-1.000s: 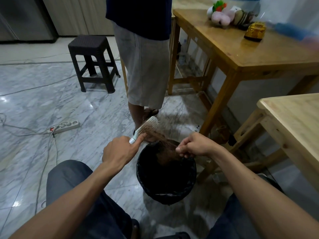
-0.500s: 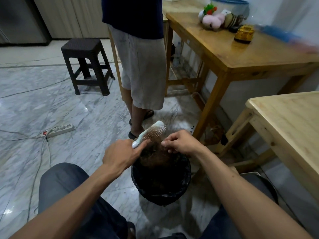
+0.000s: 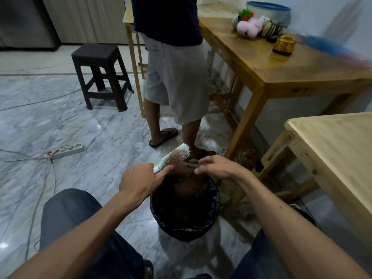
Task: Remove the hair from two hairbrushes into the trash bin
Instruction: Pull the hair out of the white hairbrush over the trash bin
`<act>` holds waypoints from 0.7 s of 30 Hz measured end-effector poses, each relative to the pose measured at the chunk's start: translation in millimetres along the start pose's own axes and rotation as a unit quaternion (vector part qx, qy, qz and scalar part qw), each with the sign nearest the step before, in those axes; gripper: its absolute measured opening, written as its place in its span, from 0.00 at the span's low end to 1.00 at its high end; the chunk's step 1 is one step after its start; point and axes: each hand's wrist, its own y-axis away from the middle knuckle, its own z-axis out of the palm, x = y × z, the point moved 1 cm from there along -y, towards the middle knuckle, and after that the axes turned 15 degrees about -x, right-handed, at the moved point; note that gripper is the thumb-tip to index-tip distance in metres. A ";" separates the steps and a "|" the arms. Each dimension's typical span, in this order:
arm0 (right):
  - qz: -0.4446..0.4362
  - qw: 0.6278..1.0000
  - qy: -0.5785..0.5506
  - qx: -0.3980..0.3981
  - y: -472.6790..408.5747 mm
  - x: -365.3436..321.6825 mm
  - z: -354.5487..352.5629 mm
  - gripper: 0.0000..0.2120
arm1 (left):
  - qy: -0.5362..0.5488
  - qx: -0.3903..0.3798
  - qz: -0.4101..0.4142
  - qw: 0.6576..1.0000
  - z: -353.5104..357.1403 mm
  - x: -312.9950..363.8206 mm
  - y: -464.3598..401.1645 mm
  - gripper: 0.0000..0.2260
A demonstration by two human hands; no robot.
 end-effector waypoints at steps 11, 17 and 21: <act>-0.052 0.991 0.023 0.119 -15.9 7.6 16.8 0.08 | 0.103 -0.104 0.028 0.989 -1.4 -8.8 -12.5 0.21; 0.026 0.991 0.052 0.123 -10.0 24.2 8.2 0.04 | 0.148 -0.111 0.006 0.983 -4.9 -8.7 -10.2 0.21; 0.055 0.995 0.076 0.046 -10.5 22.1 6.6 0.16 | 0.117 -0.111 0.024 0.987 -2.9 -0.1 -6.1 0.20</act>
